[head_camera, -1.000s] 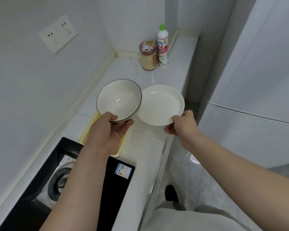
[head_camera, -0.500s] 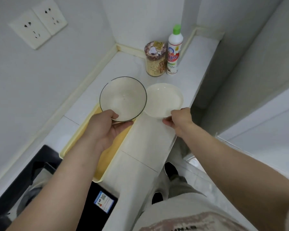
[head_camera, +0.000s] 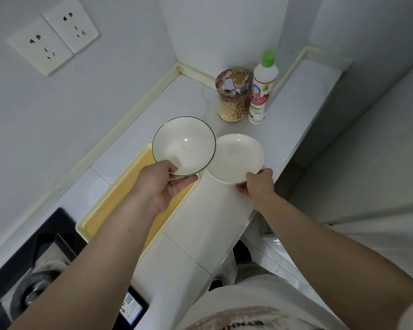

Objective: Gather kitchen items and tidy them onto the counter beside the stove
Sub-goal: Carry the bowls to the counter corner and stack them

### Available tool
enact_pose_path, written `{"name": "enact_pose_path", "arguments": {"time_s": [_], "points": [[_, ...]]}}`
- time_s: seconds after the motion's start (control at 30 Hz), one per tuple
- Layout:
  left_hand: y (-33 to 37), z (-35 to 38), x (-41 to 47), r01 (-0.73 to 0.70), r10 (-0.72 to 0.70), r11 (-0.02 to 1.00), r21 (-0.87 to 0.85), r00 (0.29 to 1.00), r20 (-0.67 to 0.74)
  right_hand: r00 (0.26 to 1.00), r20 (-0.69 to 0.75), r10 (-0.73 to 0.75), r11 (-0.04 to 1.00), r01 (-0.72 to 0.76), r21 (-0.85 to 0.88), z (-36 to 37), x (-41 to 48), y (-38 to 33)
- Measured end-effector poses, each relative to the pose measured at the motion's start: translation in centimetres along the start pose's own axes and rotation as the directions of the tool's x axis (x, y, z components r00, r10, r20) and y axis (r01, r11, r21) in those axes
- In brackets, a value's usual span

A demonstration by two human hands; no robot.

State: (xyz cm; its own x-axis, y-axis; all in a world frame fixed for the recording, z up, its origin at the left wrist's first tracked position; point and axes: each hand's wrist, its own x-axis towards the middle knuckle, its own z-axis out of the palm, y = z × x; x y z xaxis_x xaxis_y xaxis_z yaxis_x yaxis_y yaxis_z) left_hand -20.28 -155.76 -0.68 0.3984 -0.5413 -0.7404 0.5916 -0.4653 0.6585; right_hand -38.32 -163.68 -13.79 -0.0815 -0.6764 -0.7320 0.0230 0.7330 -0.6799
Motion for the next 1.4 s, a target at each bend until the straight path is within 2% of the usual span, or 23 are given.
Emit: {"name": "enact_pose_path", "arguments": {"time_s": [0.17,0.3,0.5,0.7,0.8,0.9,1.07,1.3,1.4], "points": [[-0.4,2.1,1.1,0.011,-0.012,0.998,0.062,1.000,0.020,0.999,0.001,-0.039,0.993,0.038,-0.114,-0.1,0.6,0.4],[-0.9,3.4,2.4,0.038,-0.043,0.993,0.111,0.998,0.039,0.995,0.025,-0.094,0.952,0.097,-0.290,-0.6,0.7,0.8],[-1.7,5.3,4.9,0.070,-0.081,0.977,0.202,0.995,0.049,0.996,0.068,-0.051,0.899,0.076,-0.432,-0.7,1.0,0.7],[-3.9,7.5,7.8,0.083,-0.097,0.937,0.339,0.995,0.026,0.999,0.031,-0.016,0.929,0.027,-0.369,-1.3,0.0,-0.4],[-5.0,8.2,8.8,0.102,-0.116,0.912,0.397,0.993,0.009,0.998,0.056,0.006,0.910,0.018,-0.414,-1.5,-0.2,0.0],[-6.0,8.6,9.7,0.098,-0.104,0.895,0.434,0.995,-0.009,0.997,0.075,-0.009,0.961,0.029,-0.276,-1.7,-0.6,0.1],[-6.4,8.9,10.1,0.097,-0.094,0.899,0.427,0.995,-0.027,0.997,0.076,-0.009,0.966,0.028,-0.257,-1.7,-1.4,0.2],[-6.8,7.9,9.7,0.088,-0.092,0.922,0.377,0.996,-0.008,0.974,0.225,0.038,0.962,0.025,-0.272,-2.4,-2.7,0.0],[-6.7,6.8,8.6,0.076,-0.086,0.923,0.377,0.996,0.011,0.997,0.053,-0.062,0.976,0.072,-0.203,-2.1,-2.6,1.1]]}}
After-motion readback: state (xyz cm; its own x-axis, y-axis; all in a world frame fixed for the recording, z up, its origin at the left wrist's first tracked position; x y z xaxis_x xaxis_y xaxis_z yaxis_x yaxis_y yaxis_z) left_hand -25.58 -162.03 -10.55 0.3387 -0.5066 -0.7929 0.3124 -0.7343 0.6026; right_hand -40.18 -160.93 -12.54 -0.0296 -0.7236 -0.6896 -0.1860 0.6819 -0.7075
